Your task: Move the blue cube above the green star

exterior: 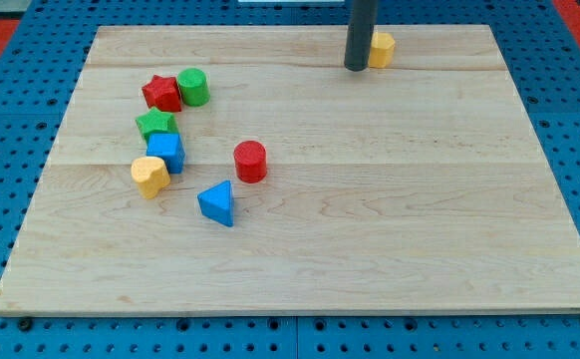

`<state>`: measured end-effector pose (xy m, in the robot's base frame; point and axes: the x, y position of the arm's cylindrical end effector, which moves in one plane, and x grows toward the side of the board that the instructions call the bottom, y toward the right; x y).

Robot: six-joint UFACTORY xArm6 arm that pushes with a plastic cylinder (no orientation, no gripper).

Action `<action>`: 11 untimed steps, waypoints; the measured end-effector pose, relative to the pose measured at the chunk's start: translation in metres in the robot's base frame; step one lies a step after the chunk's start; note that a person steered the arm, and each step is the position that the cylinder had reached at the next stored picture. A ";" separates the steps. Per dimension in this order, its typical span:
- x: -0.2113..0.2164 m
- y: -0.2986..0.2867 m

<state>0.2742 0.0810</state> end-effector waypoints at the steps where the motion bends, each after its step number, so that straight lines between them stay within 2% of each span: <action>1: -0.014 0.030; 2: -0.025 0.058; 5: 0.039 -0.002; 7: 0.061 -0.033; 9: 0.076 -0.030; 11: 0.125 0.007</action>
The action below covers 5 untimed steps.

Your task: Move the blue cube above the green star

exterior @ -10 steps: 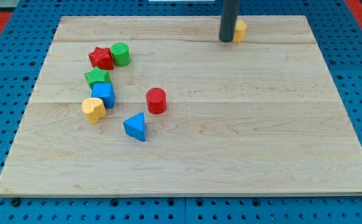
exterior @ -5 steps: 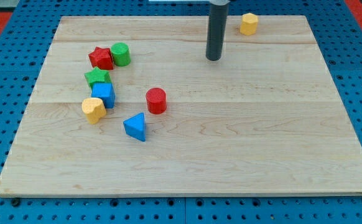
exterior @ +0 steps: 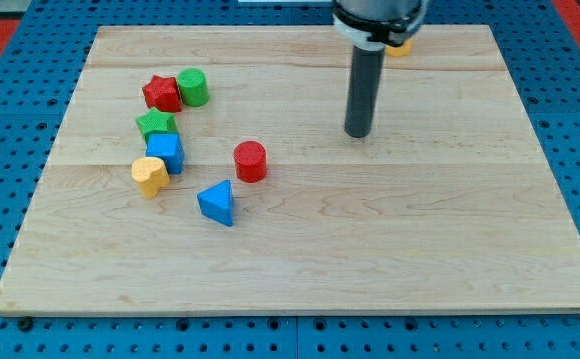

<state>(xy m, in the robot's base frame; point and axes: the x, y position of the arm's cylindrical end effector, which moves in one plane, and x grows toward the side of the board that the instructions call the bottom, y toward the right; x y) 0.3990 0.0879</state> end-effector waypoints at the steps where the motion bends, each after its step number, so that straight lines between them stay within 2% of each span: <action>1: 0.045 0.011; 2: 0.089 0.000; 3: 0.099 -0.046; 5: 0.076 -0.146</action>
